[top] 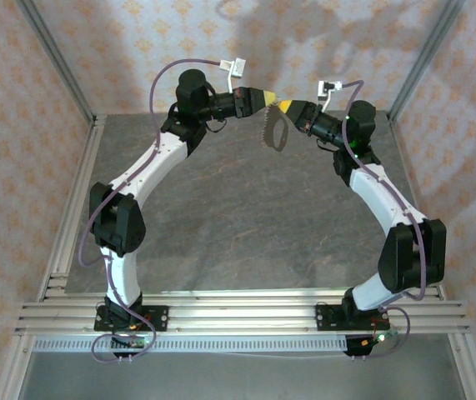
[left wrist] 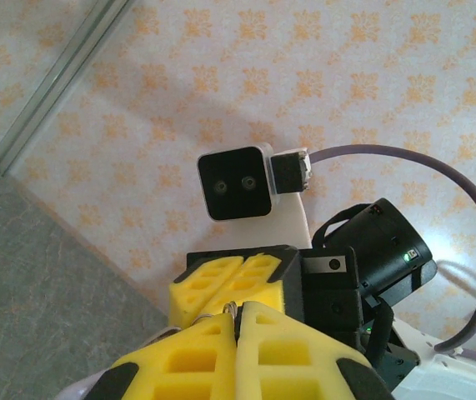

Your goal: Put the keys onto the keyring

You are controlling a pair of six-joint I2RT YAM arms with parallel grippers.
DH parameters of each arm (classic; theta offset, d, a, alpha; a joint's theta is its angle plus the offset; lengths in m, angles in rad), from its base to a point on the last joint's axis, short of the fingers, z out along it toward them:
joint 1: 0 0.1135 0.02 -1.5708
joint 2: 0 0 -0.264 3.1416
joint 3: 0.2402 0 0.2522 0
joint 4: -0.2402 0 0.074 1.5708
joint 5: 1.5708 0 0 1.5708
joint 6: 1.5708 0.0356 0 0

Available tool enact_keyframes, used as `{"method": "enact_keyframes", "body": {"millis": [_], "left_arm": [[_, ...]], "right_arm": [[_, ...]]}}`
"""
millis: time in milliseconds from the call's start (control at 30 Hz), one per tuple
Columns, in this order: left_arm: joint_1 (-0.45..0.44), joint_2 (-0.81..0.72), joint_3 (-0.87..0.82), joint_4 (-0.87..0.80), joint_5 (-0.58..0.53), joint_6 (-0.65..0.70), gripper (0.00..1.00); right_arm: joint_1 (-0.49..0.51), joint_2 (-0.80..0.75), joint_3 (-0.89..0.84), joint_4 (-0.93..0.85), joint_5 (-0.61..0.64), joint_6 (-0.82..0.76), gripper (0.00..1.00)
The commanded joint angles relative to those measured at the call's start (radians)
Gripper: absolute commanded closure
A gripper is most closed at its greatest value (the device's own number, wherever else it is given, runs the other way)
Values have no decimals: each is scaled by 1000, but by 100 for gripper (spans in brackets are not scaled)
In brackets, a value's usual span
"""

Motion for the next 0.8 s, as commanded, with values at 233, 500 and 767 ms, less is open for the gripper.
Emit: {"method": "enact_keyframes", "body": {"millis": [233,500,767], "left_arm": [[-7,-49,13,62,-18,-7,100],[-7,-44,24,59,-23,-7,100],[-7,-43,29,59,-16,-8,100]], "right_arm": [[20,-60,-2,-20,-35,-59,100],[35,-108,-39,-135,-57,-161,100],[26,-173,-71,-231,-14,-228,95]]}}
